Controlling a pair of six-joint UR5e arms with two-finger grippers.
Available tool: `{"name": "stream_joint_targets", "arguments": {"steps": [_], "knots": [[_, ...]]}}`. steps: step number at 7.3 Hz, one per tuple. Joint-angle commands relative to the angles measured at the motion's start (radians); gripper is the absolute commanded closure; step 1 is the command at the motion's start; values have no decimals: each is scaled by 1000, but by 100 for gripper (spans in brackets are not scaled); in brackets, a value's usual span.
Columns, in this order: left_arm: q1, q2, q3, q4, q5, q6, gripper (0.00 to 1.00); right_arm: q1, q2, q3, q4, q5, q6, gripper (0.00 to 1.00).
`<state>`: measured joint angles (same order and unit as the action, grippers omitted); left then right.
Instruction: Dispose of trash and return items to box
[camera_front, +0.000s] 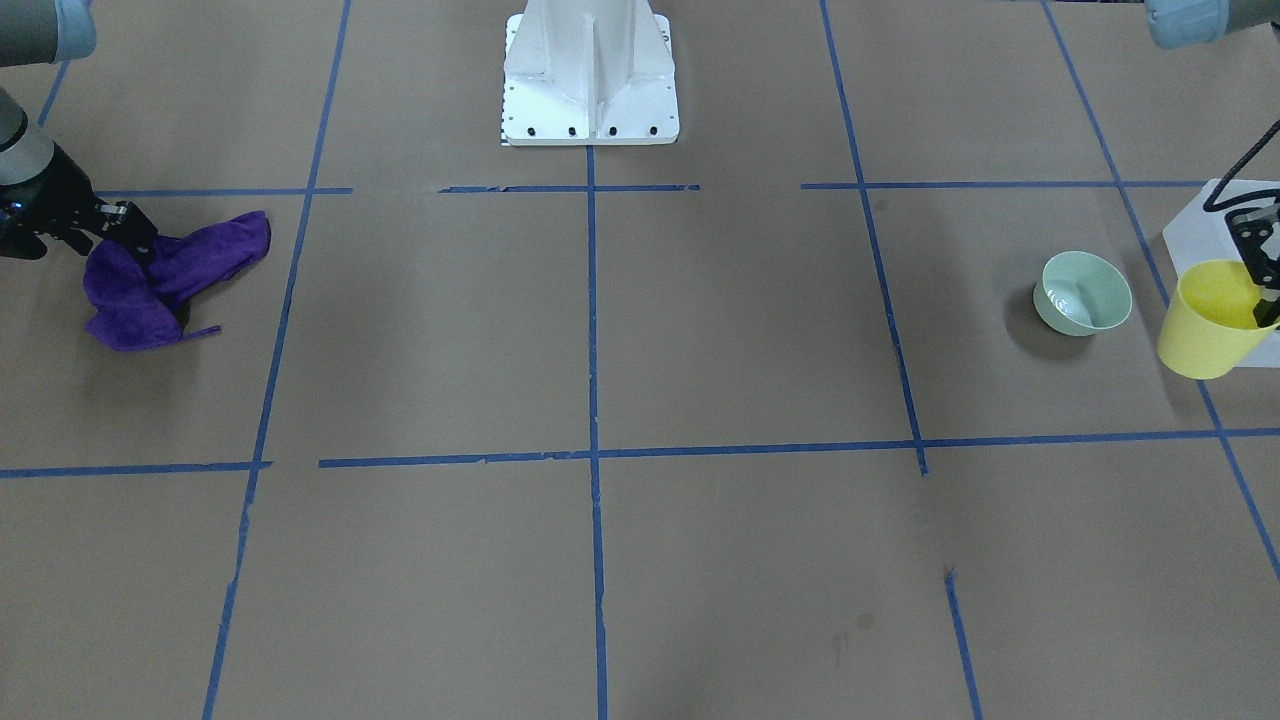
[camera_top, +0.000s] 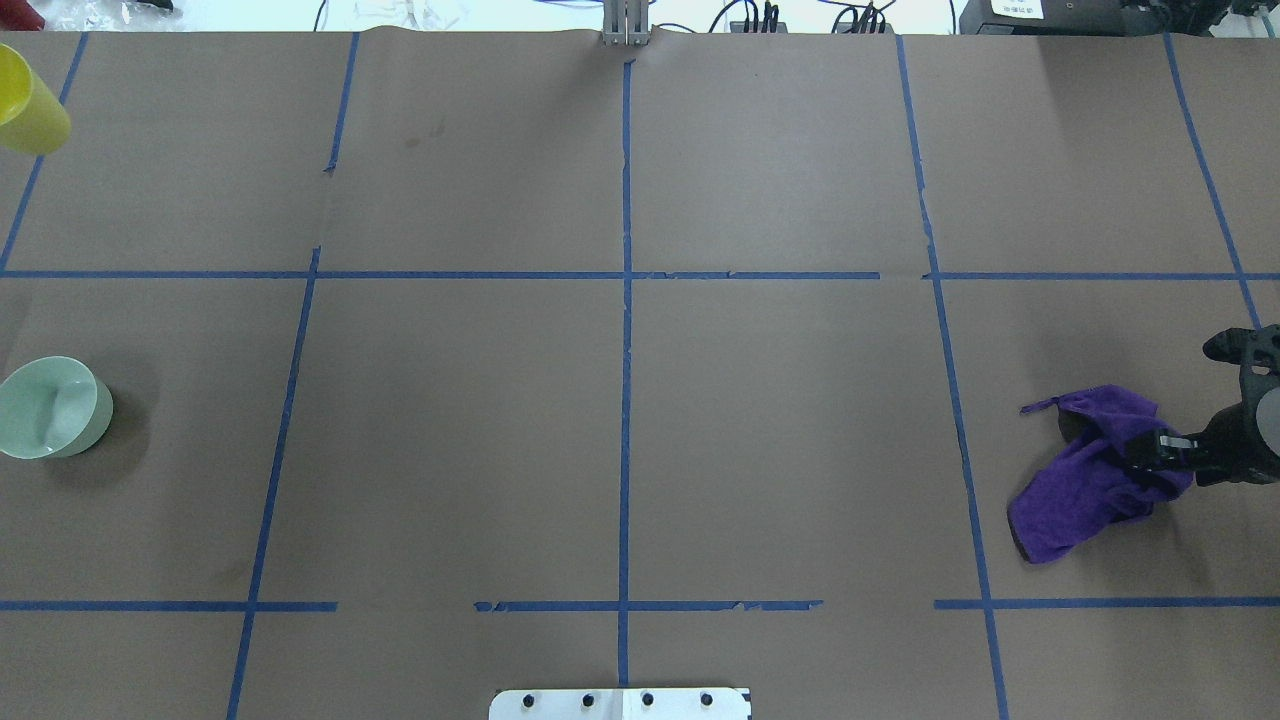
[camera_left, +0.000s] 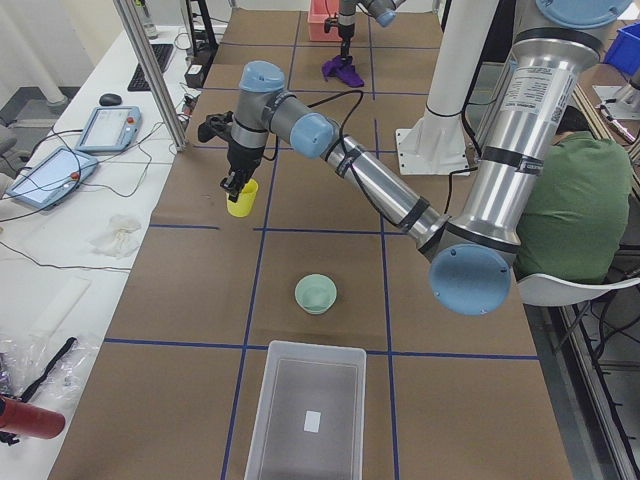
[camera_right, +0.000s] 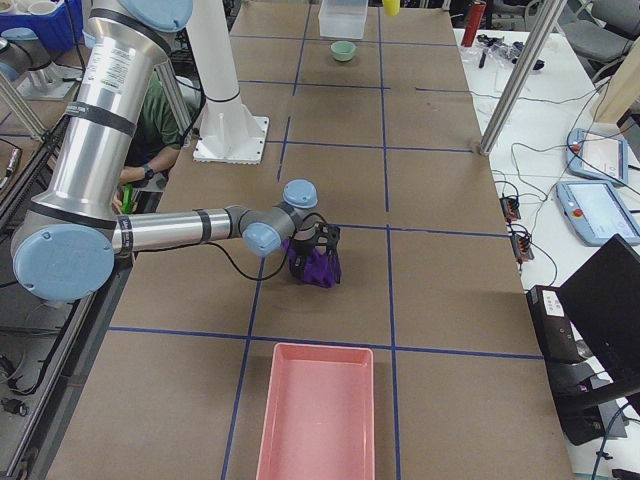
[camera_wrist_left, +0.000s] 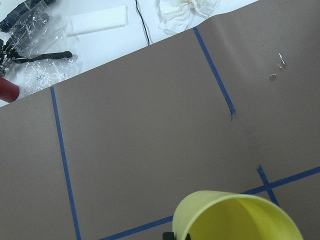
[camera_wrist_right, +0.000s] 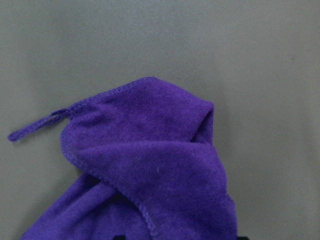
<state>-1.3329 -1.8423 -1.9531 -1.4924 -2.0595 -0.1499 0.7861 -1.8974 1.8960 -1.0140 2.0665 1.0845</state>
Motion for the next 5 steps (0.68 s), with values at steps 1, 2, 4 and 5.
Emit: {"name": "stream_joint_targets", "arguments": {"steps": [1, 2, 4, 5], "knots": [[-113, 2, 89, -3, -2, 177, 100, -16, 0, -8, 1, -2, 0, 100], [-158, 3, 144, -11, -23, 270, 100, -13, 0, 1, 0, 15, -1, 100], [-234, 11, 241, -26, -28, 419, 100, 28, -5, 55, -6, 21, -1, 100], [-264, 26, 275, -46, -42, 447, 100, 73, -5, 81, -9, 36, -3, 100]]}}
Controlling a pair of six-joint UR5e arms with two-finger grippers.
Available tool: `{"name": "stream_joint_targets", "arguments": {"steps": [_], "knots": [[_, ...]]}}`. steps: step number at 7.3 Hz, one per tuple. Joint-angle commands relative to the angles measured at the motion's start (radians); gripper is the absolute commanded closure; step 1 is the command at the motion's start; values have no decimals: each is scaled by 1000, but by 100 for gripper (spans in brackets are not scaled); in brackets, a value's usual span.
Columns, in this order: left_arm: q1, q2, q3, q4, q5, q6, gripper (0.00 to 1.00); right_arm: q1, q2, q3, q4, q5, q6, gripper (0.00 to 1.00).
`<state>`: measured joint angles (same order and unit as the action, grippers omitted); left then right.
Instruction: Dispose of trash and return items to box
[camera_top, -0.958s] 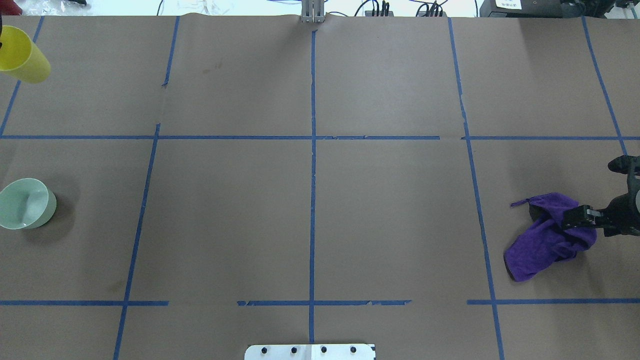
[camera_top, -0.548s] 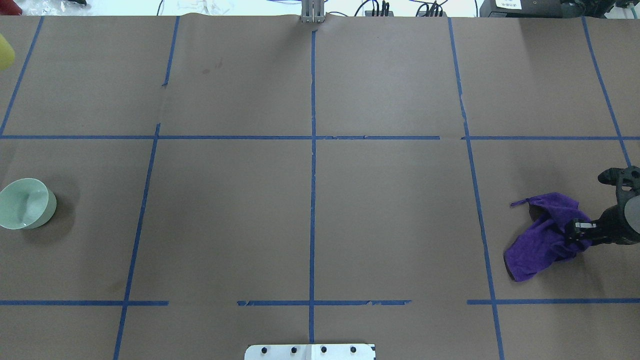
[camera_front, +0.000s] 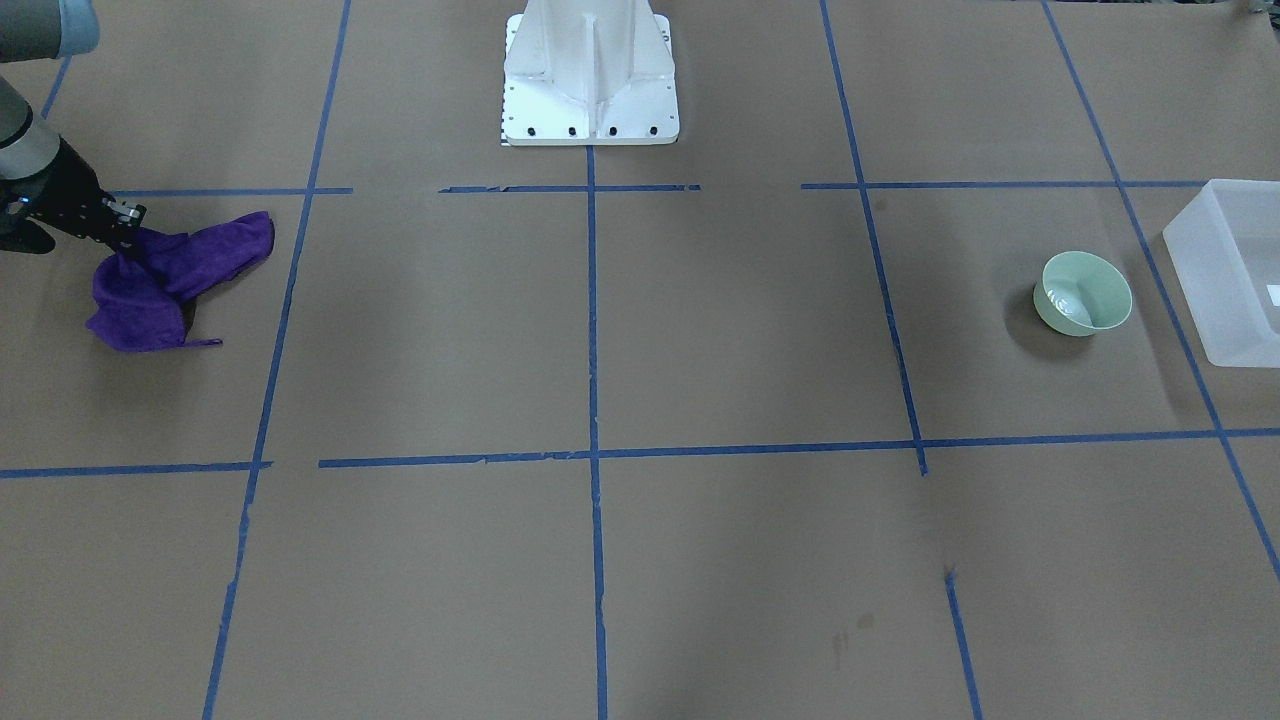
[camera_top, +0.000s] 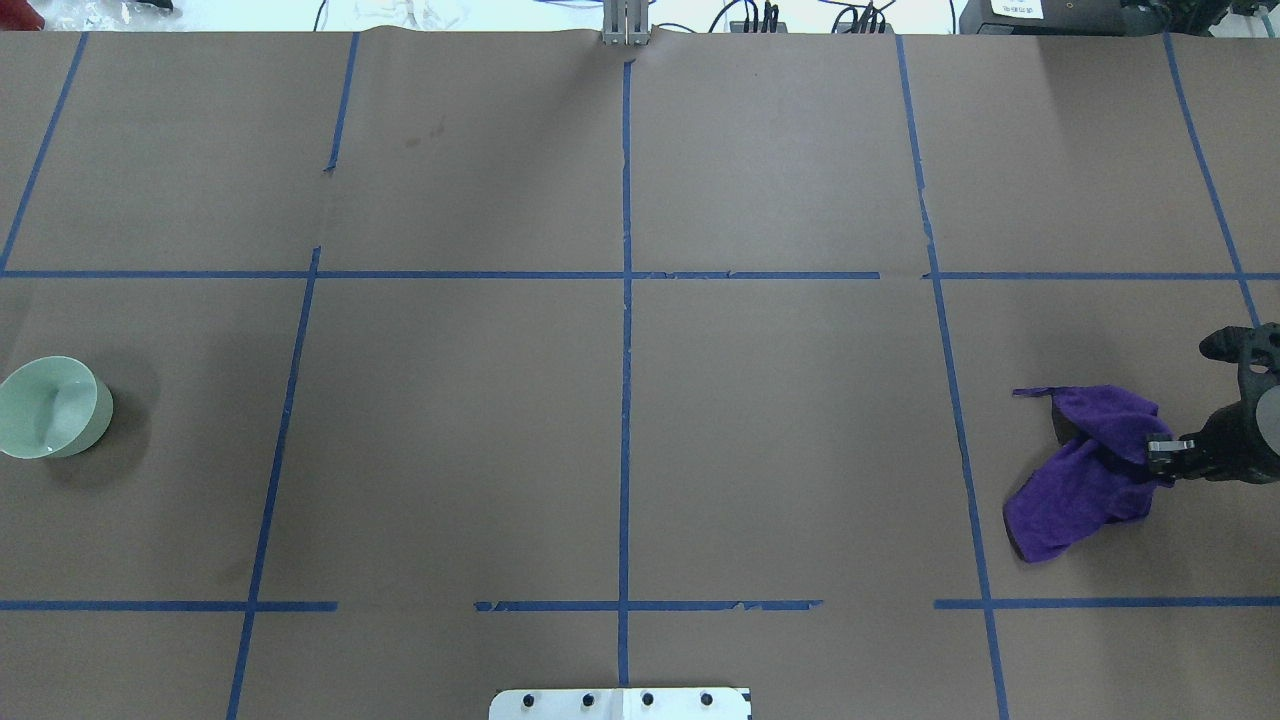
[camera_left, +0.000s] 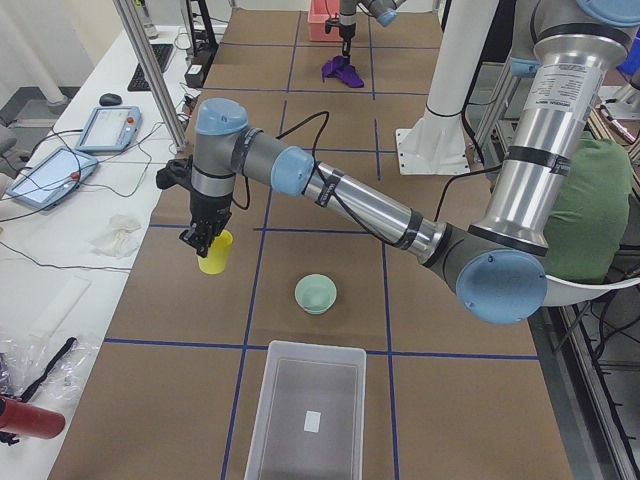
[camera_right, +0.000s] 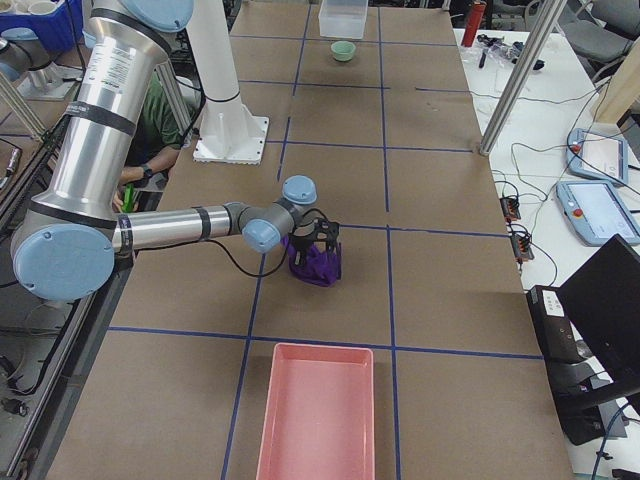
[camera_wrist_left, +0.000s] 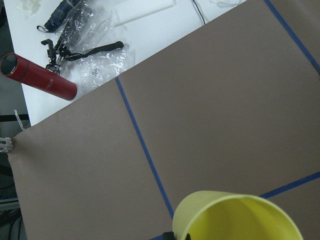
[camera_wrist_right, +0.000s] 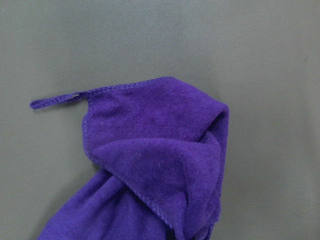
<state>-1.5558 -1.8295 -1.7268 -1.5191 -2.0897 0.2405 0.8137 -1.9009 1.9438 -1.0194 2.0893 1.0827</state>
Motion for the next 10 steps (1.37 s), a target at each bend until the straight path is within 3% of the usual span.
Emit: {"name": "stream_joint_targets", "arguments": {"steps": [1, 3, 5, 8, 10], "knots": [[-90, 19, 114, -38, -38, 89, 100, 132, 6, 52, -5, 78, -10, 100], [-142, 83, 159, -24, -76, 119, 100, 304, 29, 95, -5, 249, -24, 100], [-141, 195, 156, -32, -163, -17, 100, 398, 72, 133, -14, 311, -24, 100], [-138, 311, 156, -44, -188, -63, 100, 542, 192, 216, -166, 418, -26, 100], [-129, 381, 220, -186, -287, -61, 100, 603, 244, 216, -220, 463, -27, 100]]}}
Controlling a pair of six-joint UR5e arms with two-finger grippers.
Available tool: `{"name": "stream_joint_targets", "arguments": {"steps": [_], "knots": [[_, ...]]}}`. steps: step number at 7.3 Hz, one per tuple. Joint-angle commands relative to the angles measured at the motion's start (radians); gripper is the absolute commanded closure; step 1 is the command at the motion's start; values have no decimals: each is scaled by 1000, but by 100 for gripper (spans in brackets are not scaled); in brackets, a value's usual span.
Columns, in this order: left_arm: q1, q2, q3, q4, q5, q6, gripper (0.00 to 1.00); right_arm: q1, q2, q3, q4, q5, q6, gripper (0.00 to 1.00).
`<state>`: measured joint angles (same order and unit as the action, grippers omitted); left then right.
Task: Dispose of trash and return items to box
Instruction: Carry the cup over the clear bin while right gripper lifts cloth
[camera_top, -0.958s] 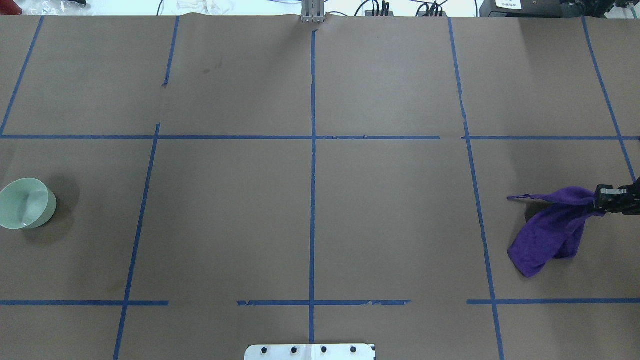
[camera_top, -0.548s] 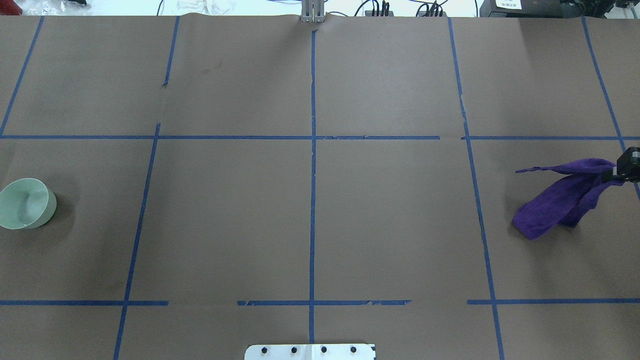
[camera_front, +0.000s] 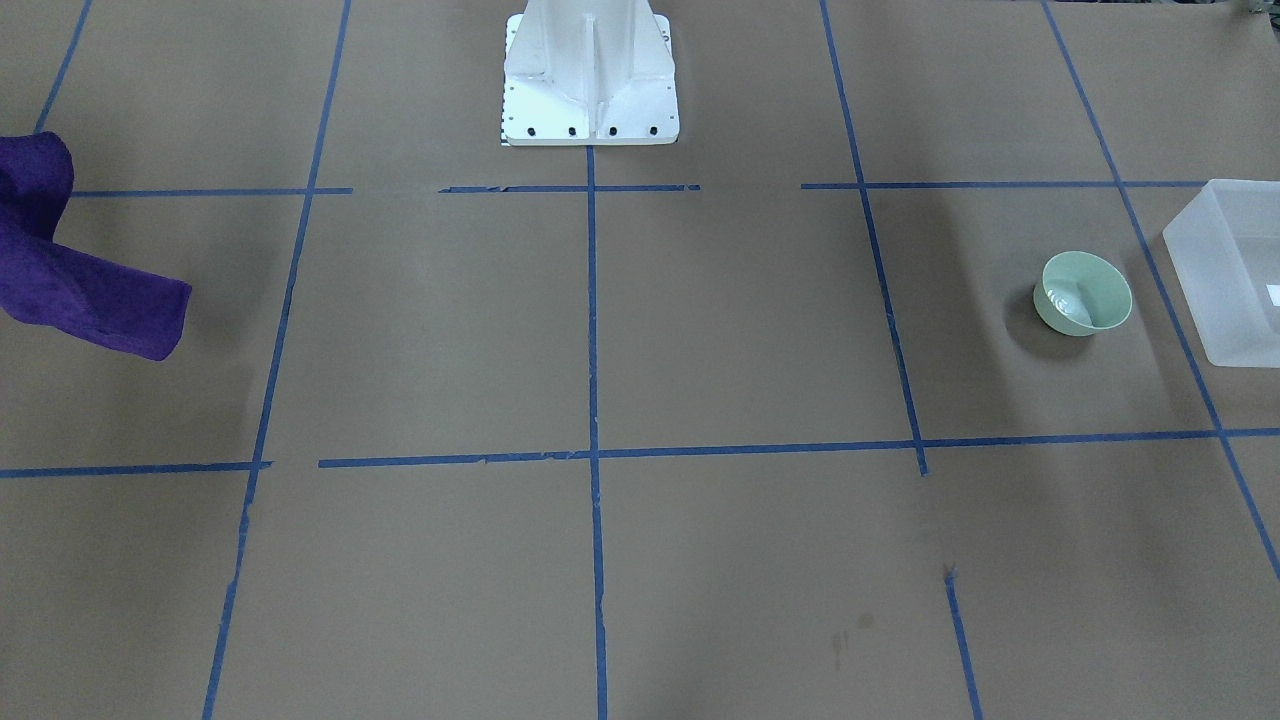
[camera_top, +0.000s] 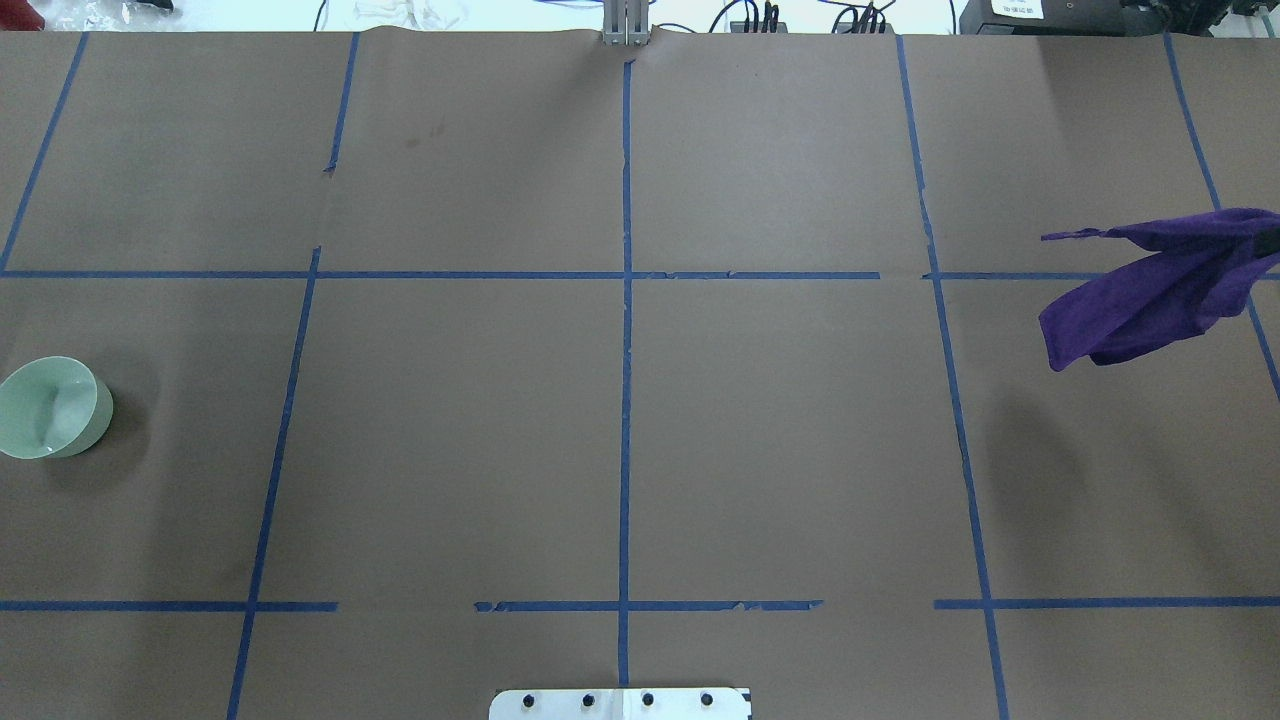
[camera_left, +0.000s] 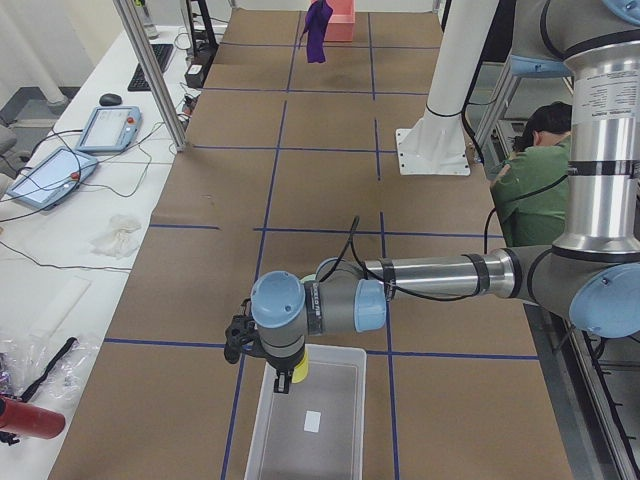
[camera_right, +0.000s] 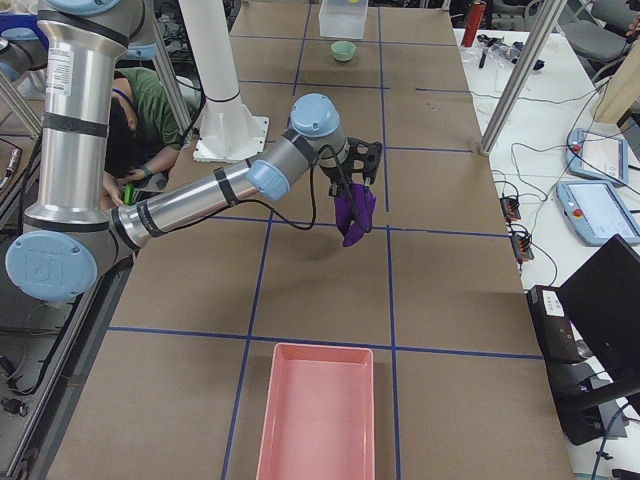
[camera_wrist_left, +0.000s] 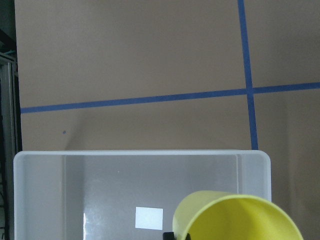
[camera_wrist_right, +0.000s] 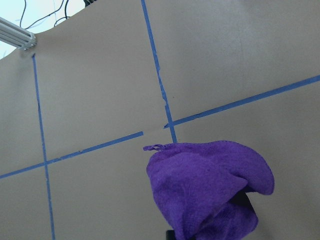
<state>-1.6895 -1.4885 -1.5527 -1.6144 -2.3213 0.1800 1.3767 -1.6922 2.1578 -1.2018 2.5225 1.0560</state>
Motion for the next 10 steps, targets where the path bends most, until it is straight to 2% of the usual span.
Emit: {"name": "stream_joint_targets", "arguments": {"steps": [1, 3, 5, 7, 10], "knots": [[39, 42, 95, -155, -62, -5, 100, 67, 63, 4, -74, 48, -2, 100], [73, 44, 115, -180, -64, -5, 100, 116, 139, 8, -172, 82, -1, 100], [131, 44, 144, -235, -78, -7, 100, 128, 144, 19, -183, 84, -2, 100], [157, 44, 203, -323, -82, -7, 100, 156, 148, 28, -183, 85, -1, 100], [188, 42, 233, -389, -93, -29, 100, 165, 148, 34, -183, 85, -2, 100]]}}
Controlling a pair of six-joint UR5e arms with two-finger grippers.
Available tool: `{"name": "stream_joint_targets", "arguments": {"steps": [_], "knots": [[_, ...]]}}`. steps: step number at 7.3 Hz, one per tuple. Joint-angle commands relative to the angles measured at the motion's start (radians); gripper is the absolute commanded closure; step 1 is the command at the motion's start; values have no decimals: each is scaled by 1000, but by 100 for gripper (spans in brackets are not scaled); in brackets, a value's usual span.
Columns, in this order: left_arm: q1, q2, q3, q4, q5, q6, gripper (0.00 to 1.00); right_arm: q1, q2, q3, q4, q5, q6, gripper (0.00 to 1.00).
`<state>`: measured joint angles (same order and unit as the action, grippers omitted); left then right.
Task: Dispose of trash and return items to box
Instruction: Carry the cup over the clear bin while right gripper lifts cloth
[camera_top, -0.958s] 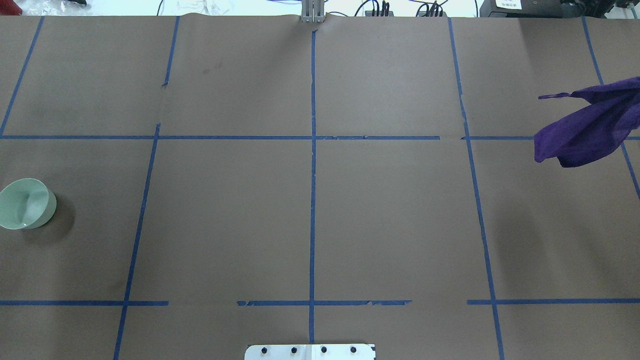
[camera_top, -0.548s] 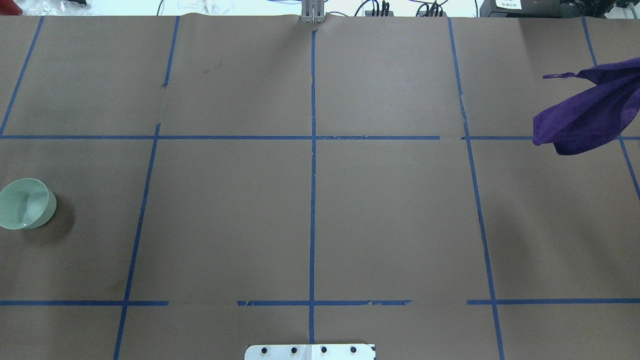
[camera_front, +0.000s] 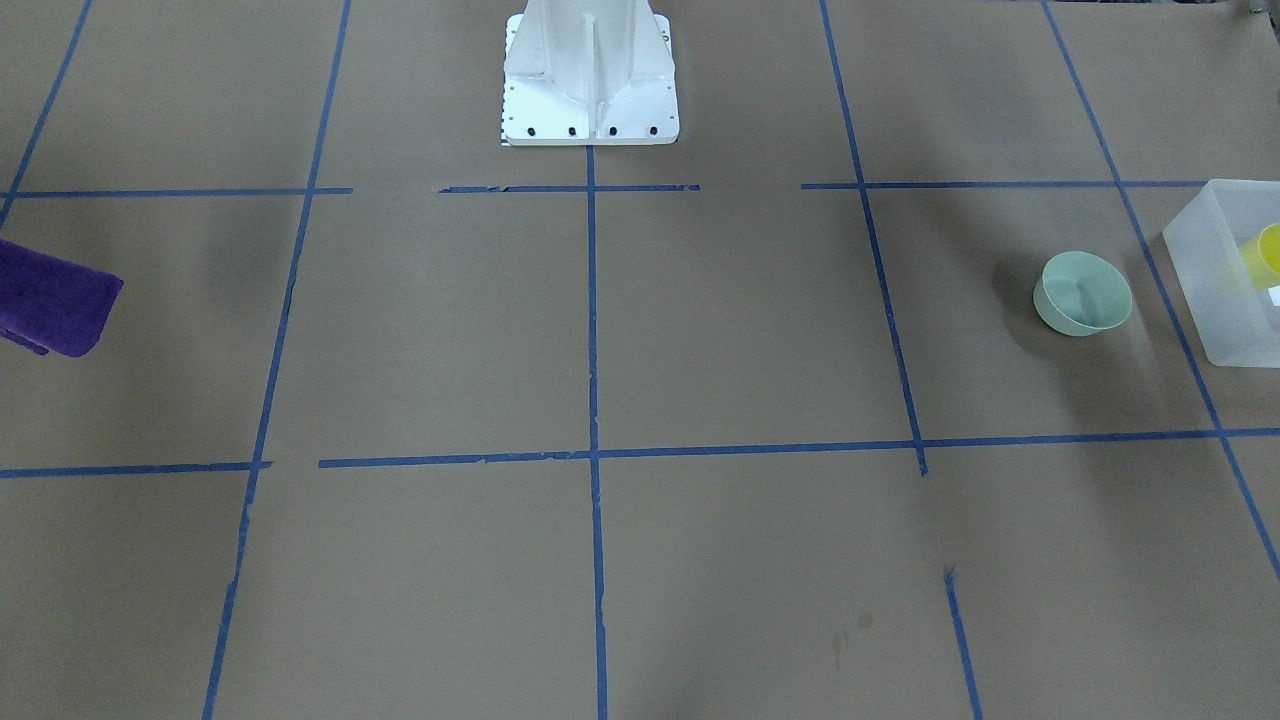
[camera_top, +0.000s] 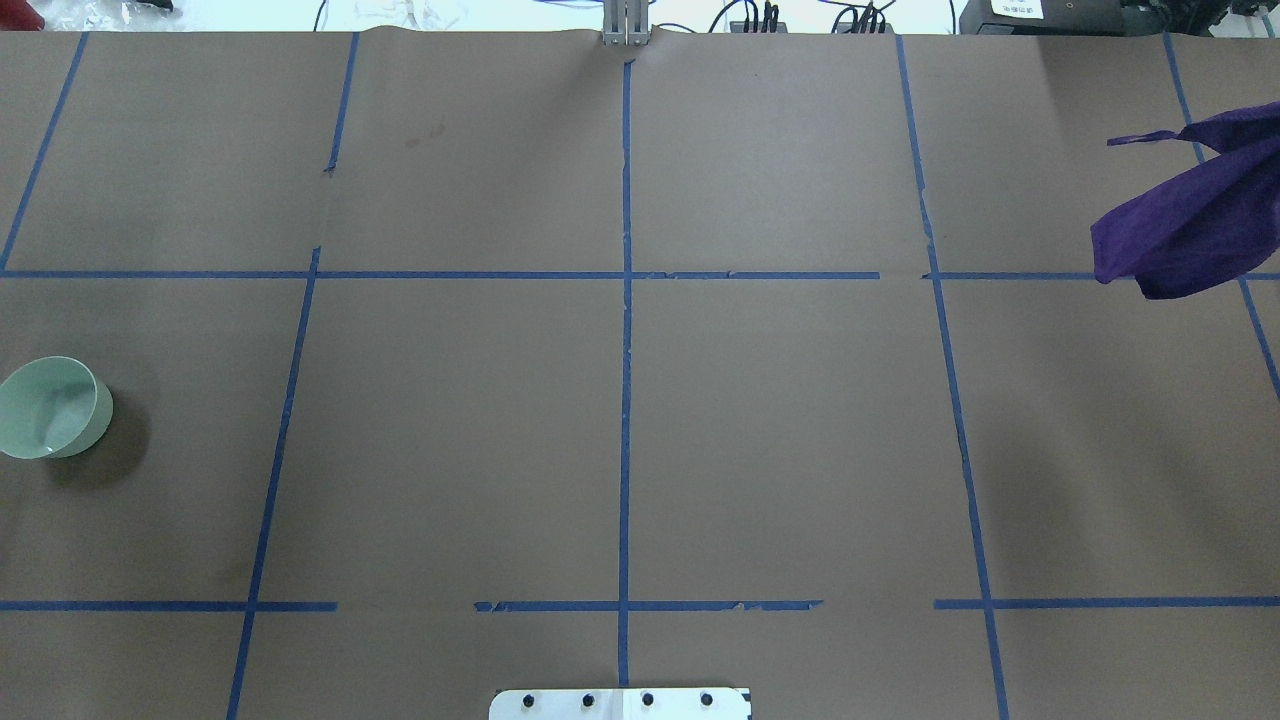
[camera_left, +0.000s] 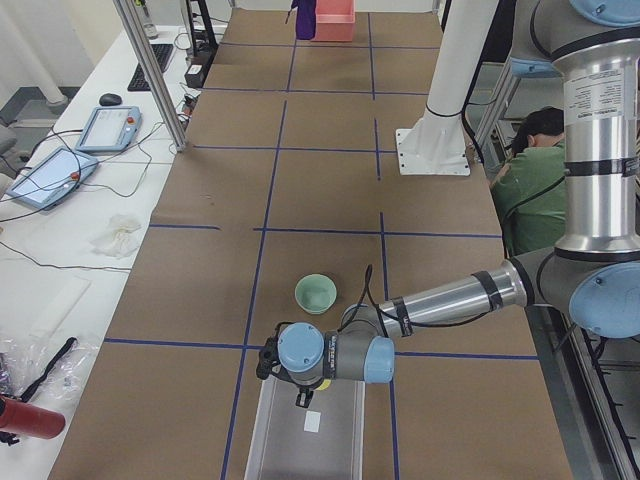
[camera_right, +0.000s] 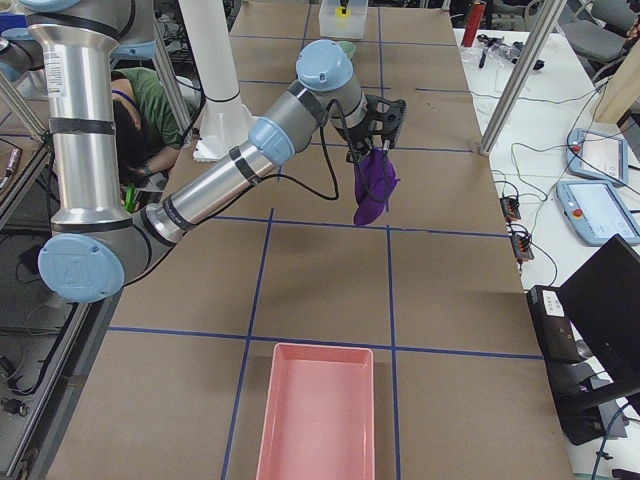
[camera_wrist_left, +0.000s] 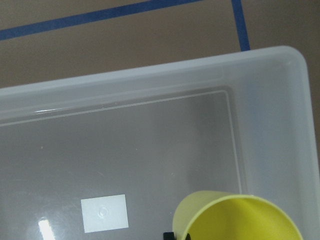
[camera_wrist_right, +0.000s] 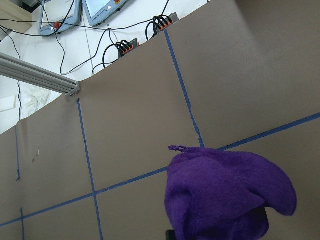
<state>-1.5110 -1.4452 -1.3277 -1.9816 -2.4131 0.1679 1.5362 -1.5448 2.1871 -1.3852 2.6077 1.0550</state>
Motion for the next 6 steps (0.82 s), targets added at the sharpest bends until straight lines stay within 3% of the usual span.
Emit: {"name": "stream_joint_targets", "arguments": {"steps": [1, 2, 3, 4, 6], "knots": [[20, -1, 8, -51, 3, -30, 74, 8, 0, 5, 0, 0, 0, 100], [31, -1, 8, -66, 8, -30, 35, 10, 0, 5, 0, 0, 0, 100], [35, -1, 7, -71, 9, -28, 13, 13, 0, 5, 0, 0, -1, 100], [34, -3, -16, -69, 11, -33, 0, 16, 0, 3, 0, 0, -1, 100], [31, -3, -166, -14, 15, -34, 0, 22, -6, 0, -2, 0, 0, 100]]}}
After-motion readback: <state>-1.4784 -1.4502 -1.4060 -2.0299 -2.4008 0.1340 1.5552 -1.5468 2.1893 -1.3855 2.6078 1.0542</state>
